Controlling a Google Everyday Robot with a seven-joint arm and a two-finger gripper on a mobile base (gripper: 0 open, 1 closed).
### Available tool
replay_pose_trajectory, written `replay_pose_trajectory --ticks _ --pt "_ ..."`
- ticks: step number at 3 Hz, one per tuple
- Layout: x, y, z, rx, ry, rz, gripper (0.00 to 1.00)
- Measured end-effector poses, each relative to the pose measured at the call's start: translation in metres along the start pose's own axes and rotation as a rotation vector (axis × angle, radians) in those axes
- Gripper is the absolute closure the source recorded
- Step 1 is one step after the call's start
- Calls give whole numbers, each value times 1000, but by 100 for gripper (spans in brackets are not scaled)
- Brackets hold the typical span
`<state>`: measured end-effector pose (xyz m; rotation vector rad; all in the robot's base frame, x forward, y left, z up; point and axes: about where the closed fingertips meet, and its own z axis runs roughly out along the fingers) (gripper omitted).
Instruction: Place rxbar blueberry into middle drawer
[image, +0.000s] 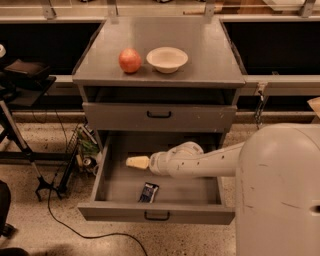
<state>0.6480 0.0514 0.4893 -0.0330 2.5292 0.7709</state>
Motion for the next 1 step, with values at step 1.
replay_pose_trajectory --ticks 1 --pt "0 0 0 0 0 0 0"
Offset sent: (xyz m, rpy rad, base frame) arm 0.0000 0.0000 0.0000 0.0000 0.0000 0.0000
